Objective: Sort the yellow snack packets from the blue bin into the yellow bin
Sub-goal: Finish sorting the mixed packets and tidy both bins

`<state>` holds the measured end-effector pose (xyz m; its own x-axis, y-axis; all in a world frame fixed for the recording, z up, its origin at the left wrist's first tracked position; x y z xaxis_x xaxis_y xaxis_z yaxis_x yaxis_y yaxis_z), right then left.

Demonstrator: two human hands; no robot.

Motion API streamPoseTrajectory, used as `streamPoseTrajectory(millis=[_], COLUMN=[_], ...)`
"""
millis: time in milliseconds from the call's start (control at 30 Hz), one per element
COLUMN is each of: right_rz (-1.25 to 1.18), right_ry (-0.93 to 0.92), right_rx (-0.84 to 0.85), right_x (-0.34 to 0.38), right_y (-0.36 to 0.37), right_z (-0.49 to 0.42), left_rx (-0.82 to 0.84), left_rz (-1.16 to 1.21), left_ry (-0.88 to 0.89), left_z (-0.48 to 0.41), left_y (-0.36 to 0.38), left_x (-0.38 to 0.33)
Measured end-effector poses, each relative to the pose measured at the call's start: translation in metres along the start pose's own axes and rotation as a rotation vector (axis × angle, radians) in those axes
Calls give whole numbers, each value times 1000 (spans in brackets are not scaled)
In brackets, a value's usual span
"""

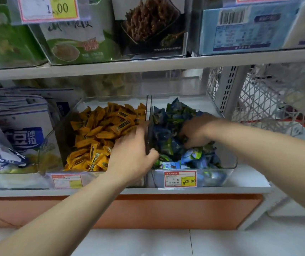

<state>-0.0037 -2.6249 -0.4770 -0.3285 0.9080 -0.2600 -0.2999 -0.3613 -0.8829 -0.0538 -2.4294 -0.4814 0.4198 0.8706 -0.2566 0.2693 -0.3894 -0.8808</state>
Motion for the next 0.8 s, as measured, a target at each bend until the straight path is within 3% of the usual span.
streamPoseTrajectory(millis=[167, 233, 300, 367, 467, 633, 800], right_rz=[93, 21, -242, -481, -527, -524, -585], right_ry=[-7, -69, -159, -156, -57, 113, 181], right_rx=[23, -160, -318, -162, 59, 145, 42], right_x=[-7, -4, 10, 29, 39, 19, 19], right_y=[-16, -26, -33, -22, -1, 23, 37], right_z=[18, 28, 34, 26, 5, -7, -17], left_rx=[-11, -13, -11, -2, 12, 34, 16], left_rz=[45, 58, 44, 30, 33, 40, 48], left_ry=[-13, -16, -22, -29, -34, -32, -38], left_z=[-2, -2, -3, -4, -4, -3, -4], left_y=[1, 1, 2, 2, 1, 1, 3], left_x=[4, 4, 4, 3, 2, 1, 2])
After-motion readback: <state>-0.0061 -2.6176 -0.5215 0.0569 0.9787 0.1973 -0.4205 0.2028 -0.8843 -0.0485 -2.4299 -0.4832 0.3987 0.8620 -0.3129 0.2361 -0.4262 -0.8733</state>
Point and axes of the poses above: each hand's wrist, its own z-axis away from the middle knuckle, its own y-axis out of the palm, x = y × z, the point moved 5 cm from there along -z, towards the middle knuckle, and after that the axes turned 3 degrees about -z, right-handed, at the moved point
